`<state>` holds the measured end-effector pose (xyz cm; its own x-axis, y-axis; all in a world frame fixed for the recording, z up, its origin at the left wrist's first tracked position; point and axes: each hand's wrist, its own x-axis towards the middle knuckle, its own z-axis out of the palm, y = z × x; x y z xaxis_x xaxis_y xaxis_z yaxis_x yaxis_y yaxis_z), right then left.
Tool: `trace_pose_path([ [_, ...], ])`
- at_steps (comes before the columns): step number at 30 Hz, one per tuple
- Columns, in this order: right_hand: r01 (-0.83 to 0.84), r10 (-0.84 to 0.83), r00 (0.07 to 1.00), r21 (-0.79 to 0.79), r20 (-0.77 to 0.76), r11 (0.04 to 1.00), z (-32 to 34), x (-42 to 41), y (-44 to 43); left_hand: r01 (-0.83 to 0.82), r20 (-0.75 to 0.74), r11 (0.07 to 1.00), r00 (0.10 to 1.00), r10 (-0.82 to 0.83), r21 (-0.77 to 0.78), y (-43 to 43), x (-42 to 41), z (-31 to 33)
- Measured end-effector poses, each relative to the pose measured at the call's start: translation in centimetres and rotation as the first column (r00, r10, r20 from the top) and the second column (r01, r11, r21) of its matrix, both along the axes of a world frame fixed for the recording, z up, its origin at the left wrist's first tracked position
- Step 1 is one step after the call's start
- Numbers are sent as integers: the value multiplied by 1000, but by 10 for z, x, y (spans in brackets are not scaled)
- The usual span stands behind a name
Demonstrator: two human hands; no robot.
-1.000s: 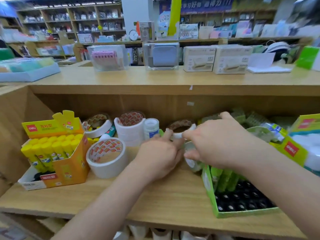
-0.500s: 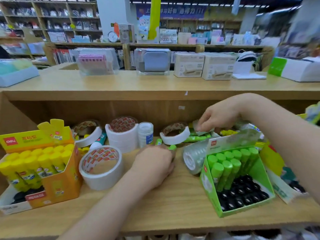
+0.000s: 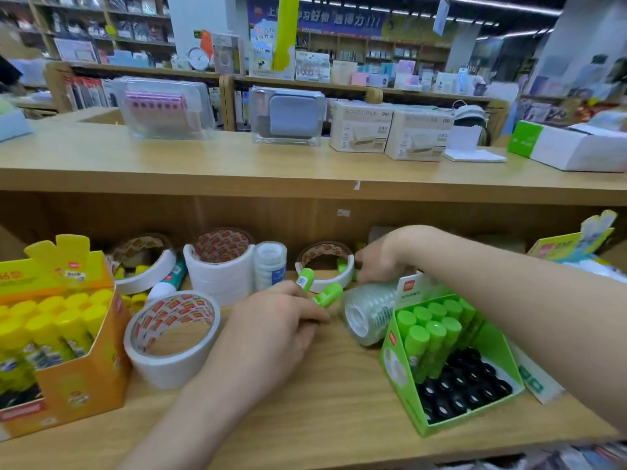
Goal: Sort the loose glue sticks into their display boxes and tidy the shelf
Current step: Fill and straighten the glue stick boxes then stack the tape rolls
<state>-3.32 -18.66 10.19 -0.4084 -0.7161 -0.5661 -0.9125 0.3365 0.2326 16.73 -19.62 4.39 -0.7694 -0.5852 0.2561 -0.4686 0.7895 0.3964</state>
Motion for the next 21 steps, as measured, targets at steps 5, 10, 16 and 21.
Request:
trace_pose_path([
  [5,-82,86,991,42,-102,996,-9,-3,-15,6,-20,999,1000,-5,43,-6,-4,-6],
  [10,-120,118,988,-12,-101,993,-9,-9,-14,8,-86,993,996,2,114,-10,-5,-7],
  [16,6,13,997,-243,74,970,8,-11,-5,21,-166,989,986,4,150,-12,-3,-9],
  [21,69,-4,986,-380,169,922,15,-11,10,28,-230,988,973,8,154,-12,-4,-10],
])
